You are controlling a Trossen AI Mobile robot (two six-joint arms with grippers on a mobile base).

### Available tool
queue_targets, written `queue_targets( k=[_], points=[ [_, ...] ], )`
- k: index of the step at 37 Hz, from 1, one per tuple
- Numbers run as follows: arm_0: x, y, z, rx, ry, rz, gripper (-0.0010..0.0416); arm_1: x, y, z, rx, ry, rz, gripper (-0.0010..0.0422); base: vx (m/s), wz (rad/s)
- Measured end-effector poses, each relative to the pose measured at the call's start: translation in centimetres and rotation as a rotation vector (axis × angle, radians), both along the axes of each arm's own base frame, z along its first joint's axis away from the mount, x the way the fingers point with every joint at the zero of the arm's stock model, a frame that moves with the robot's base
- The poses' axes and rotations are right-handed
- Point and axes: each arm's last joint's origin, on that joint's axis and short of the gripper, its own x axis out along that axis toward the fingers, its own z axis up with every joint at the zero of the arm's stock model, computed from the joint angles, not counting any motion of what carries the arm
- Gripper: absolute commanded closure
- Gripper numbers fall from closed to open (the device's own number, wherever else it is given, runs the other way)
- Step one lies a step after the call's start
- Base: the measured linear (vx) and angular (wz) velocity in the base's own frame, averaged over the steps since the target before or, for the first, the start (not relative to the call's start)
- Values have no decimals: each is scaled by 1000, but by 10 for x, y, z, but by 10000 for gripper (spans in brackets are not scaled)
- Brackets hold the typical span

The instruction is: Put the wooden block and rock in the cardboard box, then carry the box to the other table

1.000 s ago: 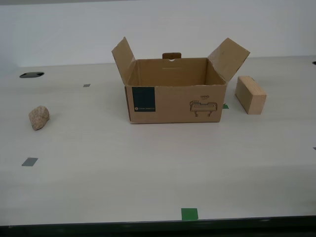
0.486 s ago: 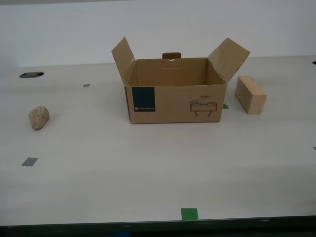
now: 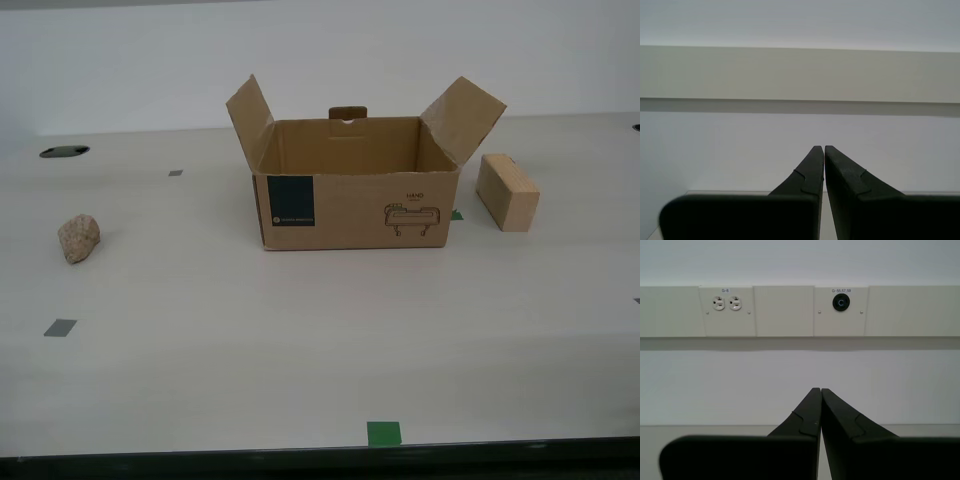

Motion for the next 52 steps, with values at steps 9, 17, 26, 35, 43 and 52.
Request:
queue_targets(
  k=[9,17,26,35,43,52],
  points=[
    [0,0,0,0,0,0,405,0,0,0,0,0,0,412,0,0],
    [0,0,0,0,0,0,406,0,0,0,0,0,0,412,0,0],
    [0,0,0,0,0,1,406,0,0,0,0,0,0,412,0,0],
    [0,0,0,0,0,1,406,0,0,0,0,0,0,412,0,0],
    [0,0,0,0,0,0,406,0,0,0,-1,0,0,412,0,0],
    [0,0,0,-1,0,1,406,0,0,0,-1,1,0,412,0,0]
  ],
)
